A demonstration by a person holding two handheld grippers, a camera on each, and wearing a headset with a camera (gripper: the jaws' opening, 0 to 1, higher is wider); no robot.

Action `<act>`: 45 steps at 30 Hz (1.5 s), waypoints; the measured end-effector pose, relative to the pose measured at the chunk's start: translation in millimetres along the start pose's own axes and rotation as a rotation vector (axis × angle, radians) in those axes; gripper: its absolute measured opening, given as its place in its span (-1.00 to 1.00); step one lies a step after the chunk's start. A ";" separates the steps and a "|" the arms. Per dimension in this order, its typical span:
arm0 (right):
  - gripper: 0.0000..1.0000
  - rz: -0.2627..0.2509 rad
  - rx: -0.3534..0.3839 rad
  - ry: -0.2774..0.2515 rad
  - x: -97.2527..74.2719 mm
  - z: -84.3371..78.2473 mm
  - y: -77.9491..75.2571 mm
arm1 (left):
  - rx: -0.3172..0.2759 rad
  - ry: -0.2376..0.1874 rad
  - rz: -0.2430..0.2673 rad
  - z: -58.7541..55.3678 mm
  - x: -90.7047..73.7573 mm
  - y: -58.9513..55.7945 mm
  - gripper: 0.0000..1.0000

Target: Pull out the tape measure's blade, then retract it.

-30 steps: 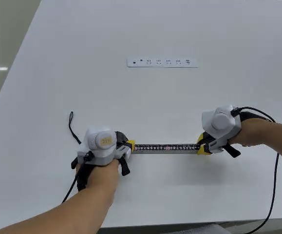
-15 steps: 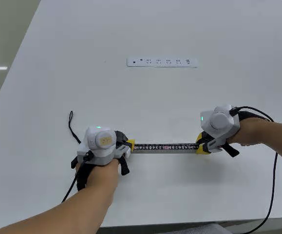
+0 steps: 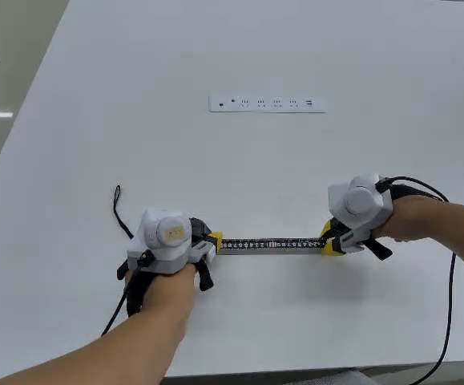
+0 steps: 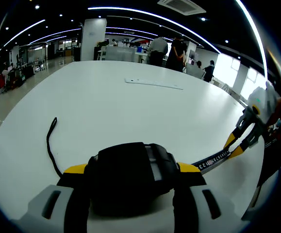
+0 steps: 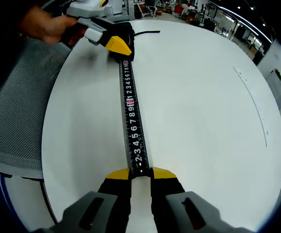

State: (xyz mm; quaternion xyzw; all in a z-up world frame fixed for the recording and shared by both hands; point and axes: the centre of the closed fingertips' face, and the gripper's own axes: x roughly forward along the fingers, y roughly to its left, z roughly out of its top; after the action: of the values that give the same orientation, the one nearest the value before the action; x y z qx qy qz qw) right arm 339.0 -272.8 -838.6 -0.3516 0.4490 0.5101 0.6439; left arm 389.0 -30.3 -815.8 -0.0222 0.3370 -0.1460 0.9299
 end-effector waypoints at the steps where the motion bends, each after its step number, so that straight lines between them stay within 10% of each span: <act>1: -0.73 0.000 0.000 0.000 0.1 0.1 -0.1 | 0.000 0.000 0.000 0.0 0.1 0.1 0.34; 45: -0.73 0.008 -0.018 -0.016 5.4 16.5 1.7 | -0.003 0.002 0.000 0.4 0.4 0.7 0.35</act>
State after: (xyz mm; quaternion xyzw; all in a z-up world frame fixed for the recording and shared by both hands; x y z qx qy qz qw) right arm 341.4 -255.5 -837.9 -0.3511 0.4407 0.5196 0.6422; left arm 389.7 -29.8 -815.8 -0.0232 0.3381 -0.1454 0.9295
